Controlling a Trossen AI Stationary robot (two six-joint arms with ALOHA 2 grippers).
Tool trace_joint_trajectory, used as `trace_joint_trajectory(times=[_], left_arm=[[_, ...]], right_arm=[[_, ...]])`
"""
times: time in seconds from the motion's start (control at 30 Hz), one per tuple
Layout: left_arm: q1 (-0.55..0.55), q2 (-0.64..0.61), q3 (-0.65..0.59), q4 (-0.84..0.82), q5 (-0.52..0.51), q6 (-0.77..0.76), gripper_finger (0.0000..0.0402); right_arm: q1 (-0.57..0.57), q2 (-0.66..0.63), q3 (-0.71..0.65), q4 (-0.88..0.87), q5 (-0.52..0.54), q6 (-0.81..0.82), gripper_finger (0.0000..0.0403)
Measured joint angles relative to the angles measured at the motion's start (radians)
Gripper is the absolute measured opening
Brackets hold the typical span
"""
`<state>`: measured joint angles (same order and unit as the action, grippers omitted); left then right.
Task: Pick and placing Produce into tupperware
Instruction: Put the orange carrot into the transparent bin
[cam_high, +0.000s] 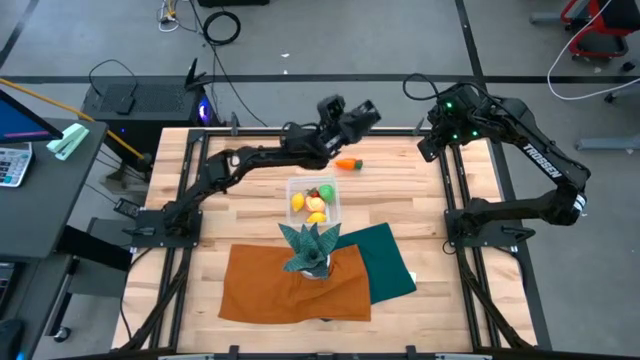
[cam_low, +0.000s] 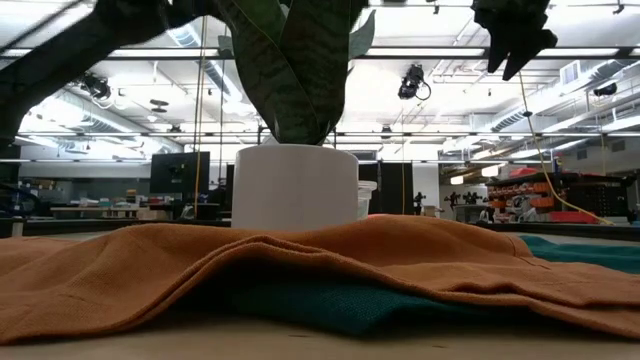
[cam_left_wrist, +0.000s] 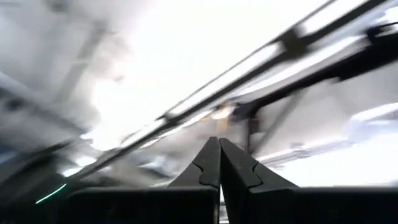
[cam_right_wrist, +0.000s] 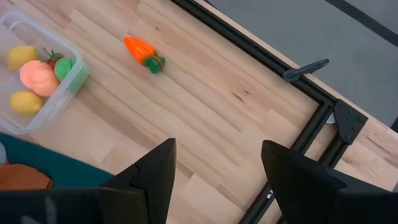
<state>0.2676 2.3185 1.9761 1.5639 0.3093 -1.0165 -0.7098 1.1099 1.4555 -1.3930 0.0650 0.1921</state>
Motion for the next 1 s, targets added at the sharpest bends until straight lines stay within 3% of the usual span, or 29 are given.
trace_joint_trajectory(times=[0.17, 0.33, 0.57, 0.73, 1.0], left_arm=[[0.005, -0.174, -0.438, 0.006, -0.064, 0.087, 0.0003], [0.029, -0.453, -0.858, 0.012, -0.104, 0.231, 0.0006], [0.083, -0.816, -1.343, -0.007, -0.197, 0.327, 0.0005], [0.102, -1.004, -1.508, -0.170, -0.213, 0.322, 0.0008], [0.102, -1.160, -1.539, -0.333, -0.169, 0.346, 0.0010]], right_arm=[[0.002, 0.000, 0.000, 0.002, 0.000, 0.014, 0.0204], [0.002, 0.000, 0.000, 0.025, -0.004, 0.014, 0.0204], [0.032, 0.043, 0.000, 0.124, -0.110, -0.022, 0.0204], [0.078, 0.178, 0.000, 0.203, -0.120, -0.051, 0.0204], [0.121, 0.457, 0.000, 0.363, -0.146, -0.078, 0.0204]])
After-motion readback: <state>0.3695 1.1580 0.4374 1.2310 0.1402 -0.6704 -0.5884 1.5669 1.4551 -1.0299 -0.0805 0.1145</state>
